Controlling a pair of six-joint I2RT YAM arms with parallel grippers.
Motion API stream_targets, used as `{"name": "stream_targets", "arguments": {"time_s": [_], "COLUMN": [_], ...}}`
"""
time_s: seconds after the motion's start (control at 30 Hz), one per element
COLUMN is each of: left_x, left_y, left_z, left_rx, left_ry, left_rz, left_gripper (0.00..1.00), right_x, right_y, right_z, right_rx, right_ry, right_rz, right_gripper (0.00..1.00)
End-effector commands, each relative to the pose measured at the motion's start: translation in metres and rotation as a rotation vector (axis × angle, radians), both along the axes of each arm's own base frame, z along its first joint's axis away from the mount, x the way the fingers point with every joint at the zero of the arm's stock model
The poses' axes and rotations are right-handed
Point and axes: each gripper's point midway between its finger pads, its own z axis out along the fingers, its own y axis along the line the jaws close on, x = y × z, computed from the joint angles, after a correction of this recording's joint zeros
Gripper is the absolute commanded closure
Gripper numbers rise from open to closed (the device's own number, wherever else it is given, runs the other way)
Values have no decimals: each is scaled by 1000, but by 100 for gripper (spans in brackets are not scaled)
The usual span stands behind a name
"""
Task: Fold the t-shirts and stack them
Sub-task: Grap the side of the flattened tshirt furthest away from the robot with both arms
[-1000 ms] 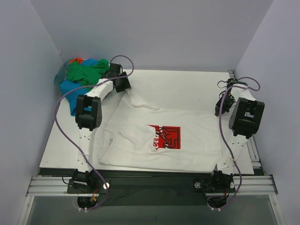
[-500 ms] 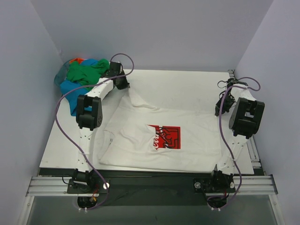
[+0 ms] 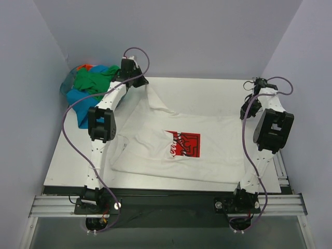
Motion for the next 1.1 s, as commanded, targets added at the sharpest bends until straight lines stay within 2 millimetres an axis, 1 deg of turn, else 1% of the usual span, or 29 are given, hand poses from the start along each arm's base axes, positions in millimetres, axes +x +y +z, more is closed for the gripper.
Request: {"name": "stream_targets", "arguments": {"time_s": [0.0, 0.03, 0.1, 0.13, 0.2, 0.23, 0.27, 0.3, 0.33, 0.37, 0.4, 0.43, 0.47, 0.5, 0.53, 0.57, 0.6, 0.63, 0.67, 0.7, 0.73, 0.77, 0.8, 0.83, 0.87, 0.9, 0.93, 1.0, 1.07], "left_x": [22, 25, 29, 29, 29, 26, 21, 17, 10, 1, -6, -15, -22, -34, -44, -51, -62, -72, -79, -90, -99, -105, -114, -123, -130, -137, -147, -159, -174], "left_y": [-5, -5, -2, -1, 6, 8, 11, 12, 14, 18, 18, 19, 20, 20, 20, 21, 22, 24, 25, 27, 28, 28, 30, 30, 31, 31, 34, 35, 38], "left_z": [47, 57, 70, 82, 92, 106, 102, 105, 121, 108, 106, 124, 124, 106, 122, 121, 107, 122, 122, 111, 123, 125, 132, 123, 120, 123, 111, 110, 97], "left_rx": [-62, -81, -99, -109, -120, -136, -143, -153, -178, -175, -177, -186, -187, -186, -198, -200, -195, -204, -204, -199, -206, -205, -209, -201, -196, -187, -174, -162, -153], "left_ry": [-144, -163, -197, -213, -222, -228, -199, -186, -183, -132, -108, -118, -102, -46, -56, -42, 1, -12, -3, 32, 21, 26, 23, 58, 75, 75, 118, 133, 182], "left_rz": [-17, -13, -2, 3, 16, 25, 32, 39, 44, 53, 54, 54, 54, 48, 43, 45, 46, 47, 50, 53, 53, 52, 50, 50, 49, 38, 41, 29, 28], "left_gripper": [100, 100, 100, 100, 100, 100, 100, 100, 100, 100, 100, 100, 100, 100, 100, 100, 100, 100, 100, 100, 100, 100, 100, 100, 100, 100, 100, 100, 100], "right_x": [17, 27, 36, 40, 50, 52, 53, 53, 53, 52, 47, 45, 42, 35, 32, 28, 24, 15, 12, 8, 1, -3, -6, -13, -15, -19, -22, -31, -40], "right_y": [-3, -4, -2, -3, -1, 1, 1, 5, 7, 9, 12, 13, 15, 17, 19, 19, 19, 20, 18, 18, 20, 19, 19, 19, 18, 17, 16, 14, 12], "right_z": [28, 36, 39, 44, 53, 56, 60, 61, 62, 66, 63, 63, 67, 62, 66, 65, 66, 64, 64, 63, 63, 62, 62, 62, 62, 63, 65, 63, 61], "right_rx": [-14, -17, -9, -8, -3, 0, -1, 6, 7, 4, 6, 6, 4, 4, -1, -2, -6, -7, -16, -19, -19, -24, -27, -30, -39, -43, -52, -66, -72], "right_ry": [-58, -89, -107, -121, -154, -164, -173, -178, -179, -185, -173, -169, -173, -156, -163, -158, -157, -144, -143, -138, -130, -125, -123, -114, -112, -109, -111, -93, -78], "right_rz": [-25, -29, -27, -26, -15, -11, 0, 10, 20, 37, 48, 55, 61, 69, 74, 74, 76, 76, 76, 78, 81, 79, 78, 81, 80, 80, 84, 82, 85], "right_gripper": [100, 100, 100, 100, 100, 100, 100, 100, 100, 100, 100, 100, 100, 100, 100, 100, 100, 100, 100, 100, 100, 100, 100, 100, 100, 100, 100, 100, 100]}}
